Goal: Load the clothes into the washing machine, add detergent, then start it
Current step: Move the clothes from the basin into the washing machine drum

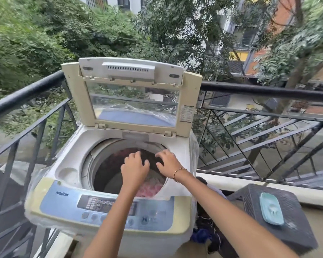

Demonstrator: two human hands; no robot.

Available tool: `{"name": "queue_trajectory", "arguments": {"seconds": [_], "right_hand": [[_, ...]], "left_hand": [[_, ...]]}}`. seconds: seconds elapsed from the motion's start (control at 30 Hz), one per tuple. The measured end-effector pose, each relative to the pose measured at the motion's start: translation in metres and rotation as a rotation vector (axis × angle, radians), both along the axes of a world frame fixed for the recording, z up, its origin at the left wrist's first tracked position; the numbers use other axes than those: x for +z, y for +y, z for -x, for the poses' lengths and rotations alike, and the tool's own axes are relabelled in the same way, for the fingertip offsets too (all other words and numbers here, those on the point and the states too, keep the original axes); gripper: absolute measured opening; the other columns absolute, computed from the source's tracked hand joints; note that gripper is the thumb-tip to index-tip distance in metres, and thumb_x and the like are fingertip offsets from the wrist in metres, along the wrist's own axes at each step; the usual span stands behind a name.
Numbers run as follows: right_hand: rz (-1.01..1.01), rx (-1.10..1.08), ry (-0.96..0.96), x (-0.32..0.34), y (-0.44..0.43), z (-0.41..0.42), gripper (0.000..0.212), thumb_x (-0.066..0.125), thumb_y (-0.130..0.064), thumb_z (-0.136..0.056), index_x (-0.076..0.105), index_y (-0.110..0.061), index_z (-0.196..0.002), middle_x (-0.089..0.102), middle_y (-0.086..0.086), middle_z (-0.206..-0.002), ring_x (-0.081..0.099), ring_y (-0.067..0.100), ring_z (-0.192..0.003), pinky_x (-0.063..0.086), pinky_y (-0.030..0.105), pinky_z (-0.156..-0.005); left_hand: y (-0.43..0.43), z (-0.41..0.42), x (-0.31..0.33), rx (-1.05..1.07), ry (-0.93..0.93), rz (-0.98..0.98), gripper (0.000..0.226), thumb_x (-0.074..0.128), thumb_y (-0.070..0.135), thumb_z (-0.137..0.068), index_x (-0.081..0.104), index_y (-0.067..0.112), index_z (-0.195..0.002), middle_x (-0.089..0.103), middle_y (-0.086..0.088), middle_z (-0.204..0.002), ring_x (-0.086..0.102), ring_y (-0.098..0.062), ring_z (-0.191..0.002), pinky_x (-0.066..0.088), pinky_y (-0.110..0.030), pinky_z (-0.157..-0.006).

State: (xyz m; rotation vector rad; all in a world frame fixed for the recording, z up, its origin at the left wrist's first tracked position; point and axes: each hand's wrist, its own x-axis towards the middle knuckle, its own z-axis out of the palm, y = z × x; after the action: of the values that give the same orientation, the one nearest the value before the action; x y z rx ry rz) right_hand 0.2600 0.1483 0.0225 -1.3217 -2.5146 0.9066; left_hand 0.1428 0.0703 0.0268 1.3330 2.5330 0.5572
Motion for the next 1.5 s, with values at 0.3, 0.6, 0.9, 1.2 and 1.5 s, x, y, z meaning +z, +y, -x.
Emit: {"name": "queue_trajectory", "arguments": {"seconds": [0.3, 0.6, 0.9, 1.2, 1.5], "right_hand": [[-0.115, -0.090, 0.024, -0.024, 0.048, -0.165, 0.026, 0.053, -0.021, -0.090, 0.060, -0.013, -0.114, 0.051, 0.006, -0.119, 0.047, 0.022, -0.114, 0.035, 0.029, -0.102], [0.186, -0.123, -0.106, -0.152, 0.113, -0.313, 0.028, 0.051, -0.020, -0.090, 0.060, -0.015, -0.116, 0.050, 0.006, -0.127, 0.048, 0.022, -0.121, 0.036, 0.032, -0.106], [0.414, -0.140, -0.252, -0.341, 0.152, -0.363, 0.035, 0.048, -0.013, -0.093, 0.054, -0.010, -0.128, 0.043, 0.012, -0.132, 0.044, 0.025, -0.124, 0.031, 0.029, -0.107], [0.508, -0.132, -0.354, -0.475, 0.147, -0.349, 0.035, 0.047, -0.016, -0.091, 0.057, -0.013, -0.124, 0.046, 0.012, -0.126, 0.051, 0.031, -0.115, 0.043, 0.039, -0.100], [0.516, -0.130, -0.347, -0.507, 0.141, -0.330, 0.061, 0.053, -0.016, -0.088, 0.029, -0.019, -0.144, 0.027, 0.010, -0.144, 0.042, 0.036, -0.122, 0.038, 0.043, -0.104]], "left_hand": [[0.040, -0.184, -0.016, -0.159, -0.454, -0.450, 0.015, 0.052, 0.020, -0.094, 0.057, 0.020, -0.108, 0.058, 0.007, -0.099, 0.060, -0.013, -0.091, 0.042, -0.023, -0.078], [0.097, -0.318, -0.172, -0.186, -0.414, 0.158, 0.042, 0.046, 0.019, -0.096, 0.044, 0.011, -0.137, 0.047, -0.009, -0.136, 0.043, -0.023, -0.126, 0.035, -0.033, -0.107], [0.142, -0.340, -0.352, -0.272, -0.232, 0.564, 0.057, 0.045, 0.022, -0.094, 0.028, 0.016, -0.149, 0.032, -0.006, -0.150, 0.032, -0.025, -0.136, 0.038, -0.037, -0.106], [0.188, -0.314, -0.491, -0.390, 0.098, 0.648, 0.082, 0.058, 0.023, -0.092, 0.005, 0.024, -0.154, 0.003, -0.007, -0.163, -0.002, -0.034, -0.149, 0.010, -0.049, -0.120], [0.232, -0.266, -0.530, -0.391, 0.179, 0.730, 0.060, 0.053, 0.013, -0.091, 0.030, 0.012, -0.146, 0.047, -0.015, -0.135, 0.053, -0.037, -0.116, 0.022, -0.055, -0.114]]}}
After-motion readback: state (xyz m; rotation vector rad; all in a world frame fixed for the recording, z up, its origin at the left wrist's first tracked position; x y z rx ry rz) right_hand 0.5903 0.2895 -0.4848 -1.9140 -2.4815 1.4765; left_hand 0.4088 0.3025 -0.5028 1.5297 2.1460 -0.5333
